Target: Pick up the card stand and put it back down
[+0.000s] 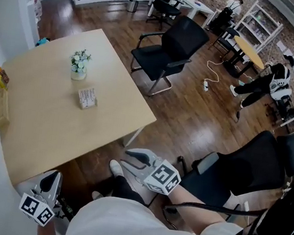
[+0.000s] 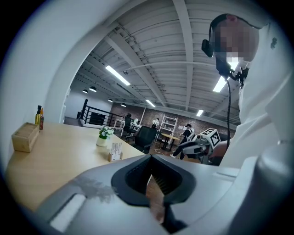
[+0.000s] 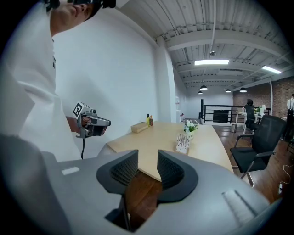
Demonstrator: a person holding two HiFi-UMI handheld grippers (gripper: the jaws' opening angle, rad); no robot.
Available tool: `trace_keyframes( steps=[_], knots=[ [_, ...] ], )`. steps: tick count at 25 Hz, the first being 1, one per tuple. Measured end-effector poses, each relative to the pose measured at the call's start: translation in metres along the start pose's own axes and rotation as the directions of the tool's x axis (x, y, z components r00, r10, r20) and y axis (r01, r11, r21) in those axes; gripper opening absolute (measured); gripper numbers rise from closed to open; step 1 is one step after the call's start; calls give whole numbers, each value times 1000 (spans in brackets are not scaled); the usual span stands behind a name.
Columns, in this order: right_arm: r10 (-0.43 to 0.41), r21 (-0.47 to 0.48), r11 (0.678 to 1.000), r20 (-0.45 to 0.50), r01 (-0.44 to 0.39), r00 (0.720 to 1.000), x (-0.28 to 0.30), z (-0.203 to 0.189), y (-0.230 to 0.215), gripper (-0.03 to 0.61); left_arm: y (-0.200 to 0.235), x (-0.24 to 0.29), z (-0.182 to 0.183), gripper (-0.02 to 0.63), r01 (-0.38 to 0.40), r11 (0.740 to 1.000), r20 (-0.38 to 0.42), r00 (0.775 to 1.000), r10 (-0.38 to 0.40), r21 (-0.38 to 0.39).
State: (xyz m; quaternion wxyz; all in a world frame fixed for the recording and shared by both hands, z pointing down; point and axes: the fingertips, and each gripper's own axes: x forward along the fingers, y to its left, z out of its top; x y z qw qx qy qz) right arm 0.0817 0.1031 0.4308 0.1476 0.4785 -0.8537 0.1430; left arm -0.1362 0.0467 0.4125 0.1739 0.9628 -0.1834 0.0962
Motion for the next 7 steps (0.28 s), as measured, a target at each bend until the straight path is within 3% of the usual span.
trace_keyframes(
  steps=[7],
  knots=[
    [4, 4, 1000, 4, -4, 1000, -4, -2, 2, 135, -7, 2, 2, 3, 1, 1000, -2, 1000, -1, 4]
  ],
)
